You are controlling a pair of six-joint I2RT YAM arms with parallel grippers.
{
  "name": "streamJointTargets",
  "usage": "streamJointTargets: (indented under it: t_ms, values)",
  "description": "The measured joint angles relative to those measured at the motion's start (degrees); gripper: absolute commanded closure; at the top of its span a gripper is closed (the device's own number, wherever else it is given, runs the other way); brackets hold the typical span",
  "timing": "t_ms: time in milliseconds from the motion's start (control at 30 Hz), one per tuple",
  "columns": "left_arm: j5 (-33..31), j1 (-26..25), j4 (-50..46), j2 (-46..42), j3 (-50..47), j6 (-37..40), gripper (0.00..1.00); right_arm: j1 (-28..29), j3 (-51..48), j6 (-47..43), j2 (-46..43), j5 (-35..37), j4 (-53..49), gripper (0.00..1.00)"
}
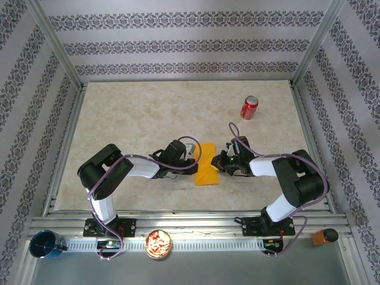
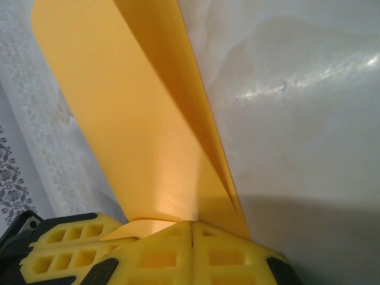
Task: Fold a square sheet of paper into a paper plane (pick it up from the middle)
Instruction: Fold the triangle a second time at the center of the table.
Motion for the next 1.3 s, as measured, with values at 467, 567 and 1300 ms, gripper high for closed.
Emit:
streamJointTargets:
  t_ms: [467,567,1300]
  values:
    - [0.0,0.0,0.0,0.0,0.0,0.0,1.0,-0.3,-5.3,9.1,-3.6,1.8,11.7,0.97]
    - [0.0,0.0,0.0,0.0,0.0,0.0,1.0,1.2,-4.1,9.3,-3.5,1.8,11.9,0.97]
    - [0.2,0.0,0.0,-0.1,0.0,0.0,0.91,4.1,-2.0,3.2,-2.2,2.8,0.7,1.0]
